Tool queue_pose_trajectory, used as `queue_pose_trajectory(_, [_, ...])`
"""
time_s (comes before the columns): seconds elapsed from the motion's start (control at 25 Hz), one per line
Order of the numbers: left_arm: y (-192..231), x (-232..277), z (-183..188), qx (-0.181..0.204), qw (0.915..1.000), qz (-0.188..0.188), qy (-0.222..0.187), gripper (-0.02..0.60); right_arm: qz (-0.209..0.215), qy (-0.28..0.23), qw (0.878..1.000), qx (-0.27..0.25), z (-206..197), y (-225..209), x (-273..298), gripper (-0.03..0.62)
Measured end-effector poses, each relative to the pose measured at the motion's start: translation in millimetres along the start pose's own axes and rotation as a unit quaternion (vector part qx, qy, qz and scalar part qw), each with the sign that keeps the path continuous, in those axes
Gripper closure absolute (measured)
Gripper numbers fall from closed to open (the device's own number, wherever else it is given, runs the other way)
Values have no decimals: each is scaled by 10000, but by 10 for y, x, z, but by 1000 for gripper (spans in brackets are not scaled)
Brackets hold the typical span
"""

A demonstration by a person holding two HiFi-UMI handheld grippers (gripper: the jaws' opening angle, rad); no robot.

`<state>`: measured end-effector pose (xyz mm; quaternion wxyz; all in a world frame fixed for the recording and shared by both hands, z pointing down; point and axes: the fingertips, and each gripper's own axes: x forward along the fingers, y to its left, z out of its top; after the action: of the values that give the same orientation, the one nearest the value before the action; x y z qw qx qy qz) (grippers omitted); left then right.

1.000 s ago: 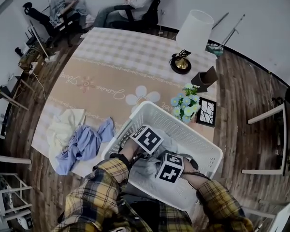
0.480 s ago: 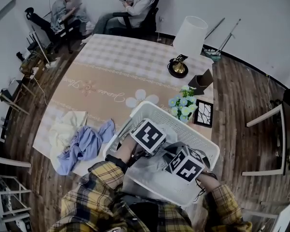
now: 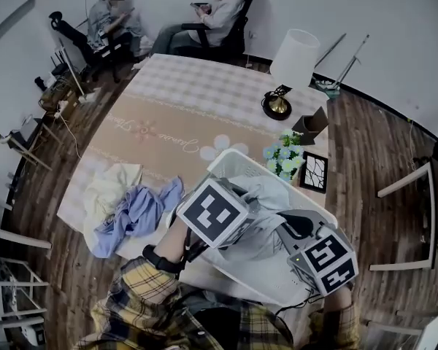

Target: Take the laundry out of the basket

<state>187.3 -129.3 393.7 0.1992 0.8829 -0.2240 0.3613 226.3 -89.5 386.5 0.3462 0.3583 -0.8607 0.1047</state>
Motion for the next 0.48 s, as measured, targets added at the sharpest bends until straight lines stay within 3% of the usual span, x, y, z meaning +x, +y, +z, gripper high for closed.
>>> queue_pose_trajectory(0.2, [-145, -397, 90, 75, 9986, -116, -507, 491, -188, -836, 9949, 540, 340, 78, -317, 560])
queue_pose_trajectory(0.48, [-162, -779, 28, 349, 9952, -401, -825, 491, -669, -1113, 9885, 779, 654, 327, -450, 560])
